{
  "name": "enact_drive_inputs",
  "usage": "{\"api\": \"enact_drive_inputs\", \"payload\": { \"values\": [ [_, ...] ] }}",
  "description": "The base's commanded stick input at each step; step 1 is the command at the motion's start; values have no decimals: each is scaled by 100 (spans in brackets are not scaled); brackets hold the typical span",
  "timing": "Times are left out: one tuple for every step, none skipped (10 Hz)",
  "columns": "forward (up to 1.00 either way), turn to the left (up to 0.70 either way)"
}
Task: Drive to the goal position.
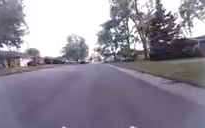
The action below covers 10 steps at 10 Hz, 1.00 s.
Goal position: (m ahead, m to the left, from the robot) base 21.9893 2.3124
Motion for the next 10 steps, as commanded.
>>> {"api": "enact_drive_inputs", "payload": {
  "values": [
    [100, 0],
    [100, 0],
    [100, 0],
    [100, 0],
    [100, 0],
    [100, 0],
    [100, 0],
    [100, 0],
    [100, 0],
    [100, 0]
  ]
}}
